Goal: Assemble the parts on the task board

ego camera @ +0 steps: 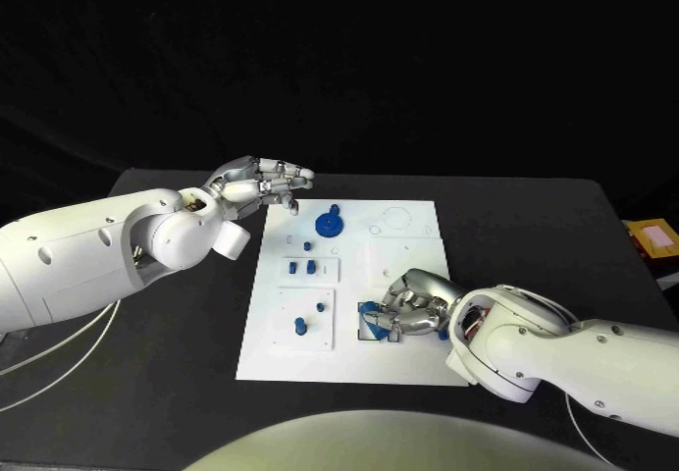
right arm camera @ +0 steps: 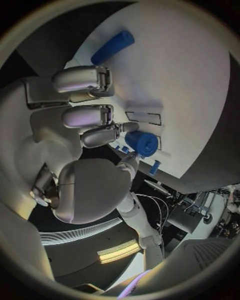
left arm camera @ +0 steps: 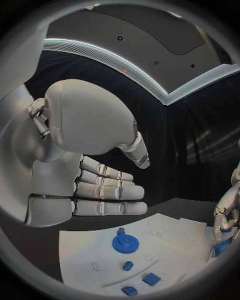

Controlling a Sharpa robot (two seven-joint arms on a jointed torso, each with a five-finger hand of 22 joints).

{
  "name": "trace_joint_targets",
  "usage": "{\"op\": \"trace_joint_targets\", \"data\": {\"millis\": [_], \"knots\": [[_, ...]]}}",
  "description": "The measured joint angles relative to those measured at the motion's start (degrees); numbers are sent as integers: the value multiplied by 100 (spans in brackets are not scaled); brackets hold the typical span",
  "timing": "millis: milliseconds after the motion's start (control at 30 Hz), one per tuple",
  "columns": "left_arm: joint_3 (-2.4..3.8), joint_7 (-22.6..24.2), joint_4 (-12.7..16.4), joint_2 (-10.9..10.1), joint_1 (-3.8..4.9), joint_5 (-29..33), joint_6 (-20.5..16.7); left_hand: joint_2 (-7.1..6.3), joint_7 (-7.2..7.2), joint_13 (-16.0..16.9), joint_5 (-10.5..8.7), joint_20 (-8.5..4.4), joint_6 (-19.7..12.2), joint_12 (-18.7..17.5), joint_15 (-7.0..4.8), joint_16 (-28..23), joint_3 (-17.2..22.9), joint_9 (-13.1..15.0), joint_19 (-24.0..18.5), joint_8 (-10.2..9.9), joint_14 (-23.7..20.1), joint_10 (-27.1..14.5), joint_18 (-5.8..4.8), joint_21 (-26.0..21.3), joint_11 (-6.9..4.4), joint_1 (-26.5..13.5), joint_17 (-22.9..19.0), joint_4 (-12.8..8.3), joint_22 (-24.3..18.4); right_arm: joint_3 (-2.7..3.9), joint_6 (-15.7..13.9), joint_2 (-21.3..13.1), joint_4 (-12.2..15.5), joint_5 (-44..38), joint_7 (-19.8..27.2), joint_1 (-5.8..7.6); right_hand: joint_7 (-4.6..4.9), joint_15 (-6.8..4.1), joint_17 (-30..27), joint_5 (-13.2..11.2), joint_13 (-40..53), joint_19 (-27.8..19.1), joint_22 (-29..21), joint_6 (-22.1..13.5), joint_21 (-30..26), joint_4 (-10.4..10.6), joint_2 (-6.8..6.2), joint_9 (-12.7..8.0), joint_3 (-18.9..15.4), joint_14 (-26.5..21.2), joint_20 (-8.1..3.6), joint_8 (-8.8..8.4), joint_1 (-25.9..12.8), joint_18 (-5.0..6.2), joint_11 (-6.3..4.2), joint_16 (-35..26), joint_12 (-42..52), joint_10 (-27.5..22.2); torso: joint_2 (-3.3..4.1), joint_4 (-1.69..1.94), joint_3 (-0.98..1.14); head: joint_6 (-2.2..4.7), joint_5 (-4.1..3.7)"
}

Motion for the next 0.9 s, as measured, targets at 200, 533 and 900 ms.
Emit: {"op": "trace_joint_targets", "data": {"millis": [200, 533, 900], "knots": [[0, 0, 4, -2, 0, 0, 2, 0, 0, -5, 0, 0, 0, 0, 0, 0, 0, 0, 0, 0, 0, -11, 0, 0, -10, 0, 0, 0, -5, -4, 56, 56, -56, -86, -113, -8, -218, -22, 0, -20, 0, 0, 0, 248, 0, 50, 30, 72, -380, -21, 0, 99, -310, 0, -23, 0, 0, 18, -1, 0, -1, -3, 1], [-1, -1, 0, -2, 0, -1, 3, 0, 0, -4, 0, 0, 0, 0, 0, 0, 0, 0, 0, 0, 0, -11, 0, 0, -10, 0, 0, 0, -4, -4, 48, 87, -59, -288, -196, -9, -237, -43, 0, -990, -1, 0, -1, 209, 19, 70, 98, 108, -1207, 0, 1, 145, -920, 0, -44, 0, -21, 39, -4, -1, -1, 16, -16], [-1, -3, -1, -20, 0, -1, 3, 0, 0, -4, 0, 0, 0, 0, 0, 0, 0, 0, 0, 0, 0, -10, 0, -22, -10, 0, -5, 0, -4, -6, -68, -230, 250, -426, -52, -13, -246, -63, 0, -477, -1, 0, -2, 199, 93, 23, 237, 122, -1428, -21, -42, 228, -230, -89, -85, 19, 29, 80, -7, -1, 3, 19, -14]]}}
